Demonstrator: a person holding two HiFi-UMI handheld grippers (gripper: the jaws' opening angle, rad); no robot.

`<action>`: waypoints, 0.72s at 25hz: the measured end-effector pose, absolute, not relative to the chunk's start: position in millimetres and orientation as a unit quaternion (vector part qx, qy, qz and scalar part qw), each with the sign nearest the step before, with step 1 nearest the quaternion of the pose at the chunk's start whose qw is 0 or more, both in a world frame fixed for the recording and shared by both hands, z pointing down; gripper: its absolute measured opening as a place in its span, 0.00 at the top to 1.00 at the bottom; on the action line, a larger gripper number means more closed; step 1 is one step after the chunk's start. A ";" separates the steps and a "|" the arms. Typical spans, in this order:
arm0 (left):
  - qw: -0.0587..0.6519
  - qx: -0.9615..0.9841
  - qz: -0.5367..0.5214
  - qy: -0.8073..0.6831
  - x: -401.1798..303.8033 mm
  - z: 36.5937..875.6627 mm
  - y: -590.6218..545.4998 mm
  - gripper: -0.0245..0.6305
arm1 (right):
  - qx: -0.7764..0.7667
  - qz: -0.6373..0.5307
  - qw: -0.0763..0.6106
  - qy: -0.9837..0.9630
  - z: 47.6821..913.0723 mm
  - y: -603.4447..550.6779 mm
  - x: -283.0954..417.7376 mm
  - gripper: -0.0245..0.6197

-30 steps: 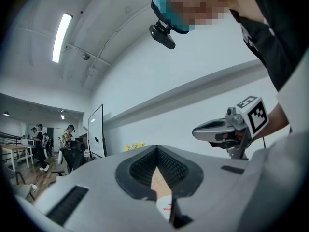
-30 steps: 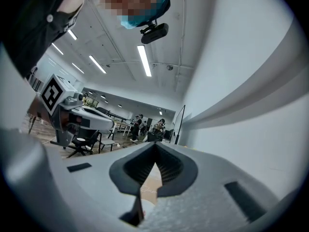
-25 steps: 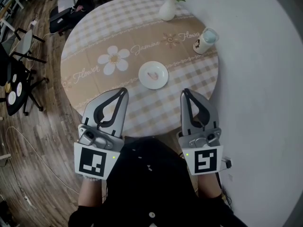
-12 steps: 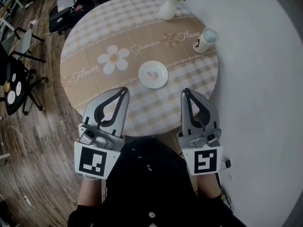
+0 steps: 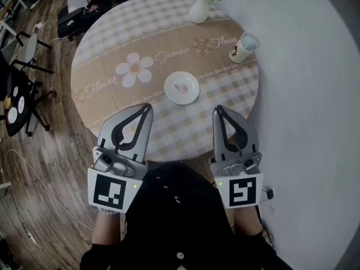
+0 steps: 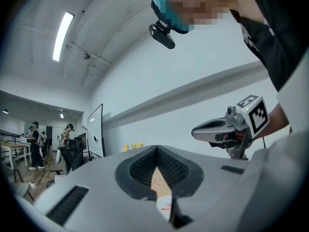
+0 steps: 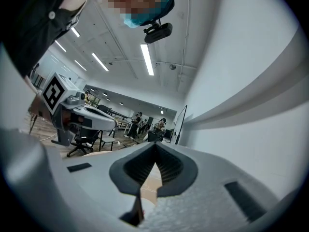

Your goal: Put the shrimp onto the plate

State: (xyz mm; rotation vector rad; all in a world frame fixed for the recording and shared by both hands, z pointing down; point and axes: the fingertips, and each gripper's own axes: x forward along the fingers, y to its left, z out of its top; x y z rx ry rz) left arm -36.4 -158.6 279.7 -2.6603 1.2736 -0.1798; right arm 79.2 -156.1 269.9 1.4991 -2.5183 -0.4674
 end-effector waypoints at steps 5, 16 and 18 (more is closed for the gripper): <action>0.093 -0.898 -0.058 0.426 -34.5 278.6 -158.4 0.96 | 0.503 -0.162 0.087 -0.845 267.1 -156.1 78.6 0.96; 0.112 -0.899 -0.060 0.419 -28.6 274.6 -156.5 0.96 | 0.500 -0.164 0.098 -0.845 268.7 -154.6 79.1 0.96; 0.134 -0.897 -0.067 0.415 -24.8 272.6 -155.0 0.96 | 0.498 -0.165 0.103 -0.845 270.3 -153.9 78.7 0.96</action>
